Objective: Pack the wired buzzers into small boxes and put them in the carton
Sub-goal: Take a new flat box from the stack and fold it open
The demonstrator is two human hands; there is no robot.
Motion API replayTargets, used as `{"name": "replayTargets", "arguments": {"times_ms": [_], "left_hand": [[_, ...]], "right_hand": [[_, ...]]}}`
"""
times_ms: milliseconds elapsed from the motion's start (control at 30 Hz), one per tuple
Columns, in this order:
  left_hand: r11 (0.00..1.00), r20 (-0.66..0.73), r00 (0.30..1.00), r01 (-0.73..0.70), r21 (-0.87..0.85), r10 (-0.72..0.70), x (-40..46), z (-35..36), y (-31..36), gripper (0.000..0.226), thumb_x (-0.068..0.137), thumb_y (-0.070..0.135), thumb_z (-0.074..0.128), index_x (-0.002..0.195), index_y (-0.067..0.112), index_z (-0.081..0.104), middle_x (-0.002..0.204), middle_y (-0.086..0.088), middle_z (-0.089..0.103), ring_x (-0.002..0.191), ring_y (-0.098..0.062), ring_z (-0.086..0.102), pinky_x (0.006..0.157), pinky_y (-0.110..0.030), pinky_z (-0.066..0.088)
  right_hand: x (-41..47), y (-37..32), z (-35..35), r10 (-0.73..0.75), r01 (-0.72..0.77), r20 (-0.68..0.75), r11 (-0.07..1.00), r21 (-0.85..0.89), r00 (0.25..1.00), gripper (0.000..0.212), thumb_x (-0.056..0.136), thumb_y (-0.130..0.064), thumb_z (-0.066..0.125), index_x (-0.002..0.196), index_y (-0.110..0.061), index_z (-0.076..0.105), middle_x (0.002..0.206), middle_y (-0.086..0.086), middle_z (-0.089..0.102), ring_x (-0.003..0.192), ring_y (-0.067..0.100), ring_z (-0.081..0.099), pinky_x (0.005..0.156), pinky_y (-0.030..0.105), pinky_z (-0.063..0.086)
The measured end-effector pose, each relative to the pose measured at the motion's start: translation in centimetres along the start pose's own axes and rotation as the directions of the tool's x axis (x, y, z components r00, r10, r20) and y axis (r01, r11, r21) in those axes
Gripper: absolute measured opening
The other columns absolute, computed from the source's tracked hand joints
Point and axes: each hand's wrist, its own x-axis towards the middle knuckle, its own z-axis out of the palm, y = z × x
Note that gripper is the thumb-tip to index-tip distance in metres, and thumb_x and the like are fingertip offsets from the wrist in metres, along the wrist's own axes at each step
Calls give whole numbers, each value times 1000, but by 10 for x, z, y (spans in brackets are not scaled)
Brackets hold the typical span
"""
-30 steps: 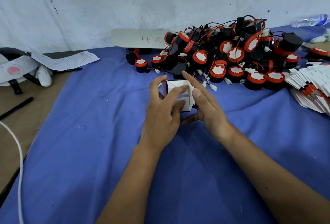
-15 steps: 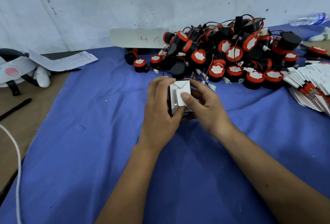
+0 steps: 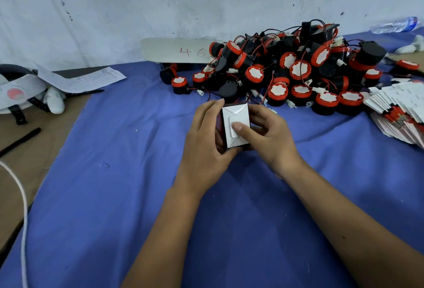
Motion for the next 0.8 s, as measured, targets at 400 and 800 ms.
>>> {"name": "replayTargets", "arguments": {"times_ms": [400, 800], "left_hand": [[997, -34, 998, -59, 47, 60, 0, 3, 11, 75, 72, 13, 88, 139, 13, 56, 139, 7, 47, 108, -9, 57, 88, -6, 43], [996, -51, 996, -64, 63, 68, -1, 4, 14, 71, 73, 14, 90, 136, 11, 57, 137, 1, 50, 119, -2, 52, 94, -4, 40]], "right_hand": [[1, 3, 2, -81, 74, -35, 983, -170, 996, 30, 93, -10, 73, 109, -34, 65, 100, -9, 76, 93, 8, 73, 79, 34, 61], [-2, 3, 7, -143, 111, -85, 945, -308, 986, 23, 97, -18, 69, 111, -35, 66, 97, -20, 73, 91, -2, 67, 73, 12, 51]]}}
